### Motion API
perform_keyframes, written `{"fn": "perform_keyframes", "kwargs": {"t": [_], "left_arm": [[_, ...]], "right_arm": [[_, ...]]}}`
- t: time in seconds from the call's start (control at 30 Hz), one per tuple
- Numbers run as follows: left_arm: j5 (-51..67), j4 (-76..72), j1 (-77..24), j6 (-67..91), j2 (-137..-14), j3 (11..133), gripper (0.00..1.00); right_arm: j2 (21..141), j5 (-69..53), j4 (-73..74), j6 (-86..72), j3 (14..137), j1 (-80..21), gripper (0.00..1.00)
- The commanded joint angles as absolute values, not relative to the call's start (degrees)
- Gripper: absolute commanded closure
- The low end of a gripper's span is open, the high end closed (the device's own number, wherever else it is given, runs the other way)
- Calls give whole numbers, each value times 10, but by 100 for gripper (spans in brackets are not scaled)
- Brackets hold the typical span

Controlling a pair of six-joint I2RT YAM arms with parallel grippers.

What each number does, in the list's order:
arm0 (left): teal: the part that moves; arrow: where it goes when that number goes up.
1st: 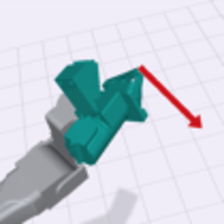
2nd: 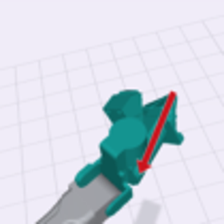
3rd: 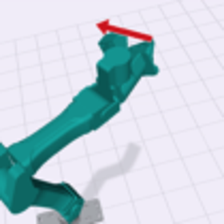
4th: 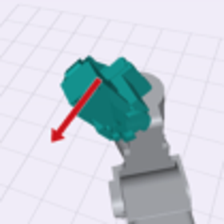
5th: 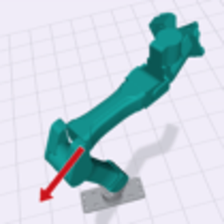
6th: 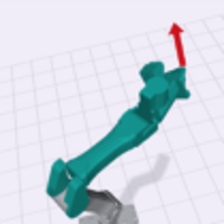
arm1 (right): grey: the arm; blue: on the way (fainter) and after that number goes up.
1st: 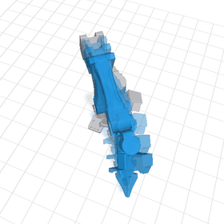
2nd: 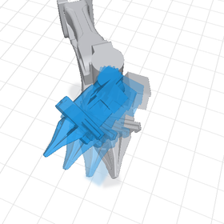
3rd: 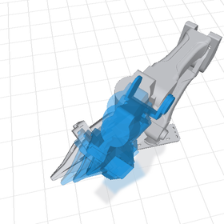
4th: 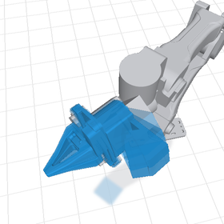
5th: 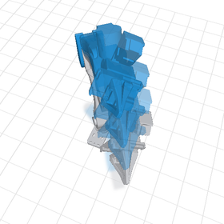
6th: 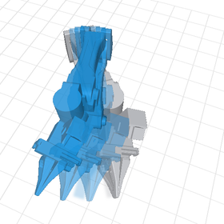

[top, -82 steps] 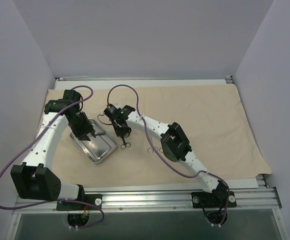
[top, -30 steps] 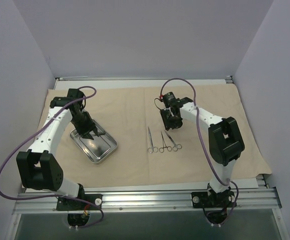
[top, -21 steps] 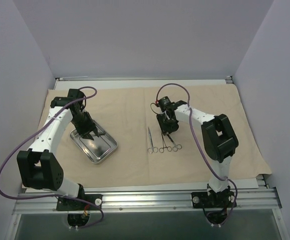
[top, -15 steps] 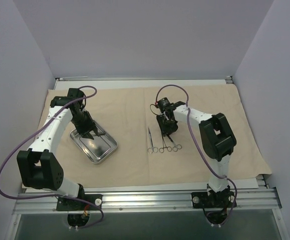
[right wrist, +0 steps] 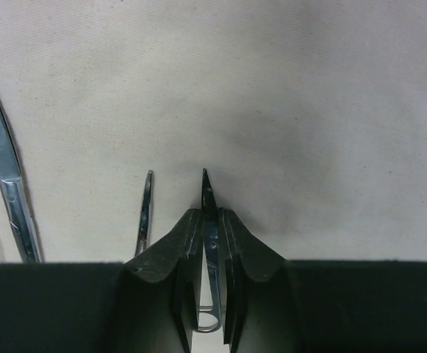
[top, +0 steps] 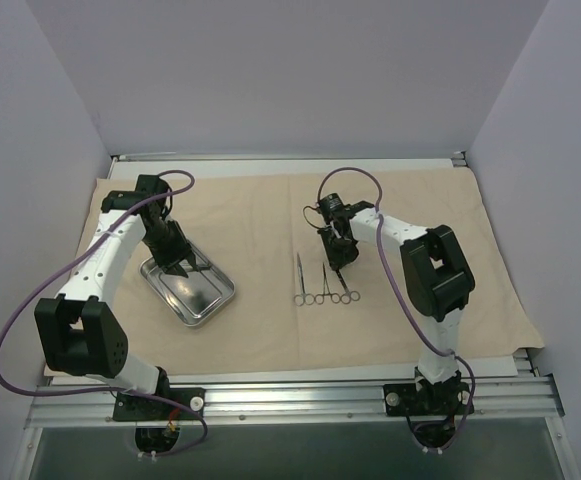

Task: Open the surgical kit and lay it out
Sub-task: Place the medical item in the surgical kit.

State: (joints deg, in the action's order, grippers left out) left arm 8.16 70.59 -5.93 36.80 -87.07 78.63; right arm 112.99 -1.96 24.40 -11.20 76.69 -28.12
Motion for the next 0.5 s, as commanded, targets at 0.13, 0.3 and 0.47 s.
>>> {"fn": "perform_keyframes", "kwargs": {"t": [0.13,0.3,0.47], "left_arm": [[82,707,-55,360,-870,809,61],[83,707,-54,360,-869,810,61],[83,708,-54,360,-870,809,61]], "right_arm": [[1135,37,261,-126,771,-263,93],[1129,56,266,-116,773,-258,93],[1115,68,270,-112,765,-251,92]]}}
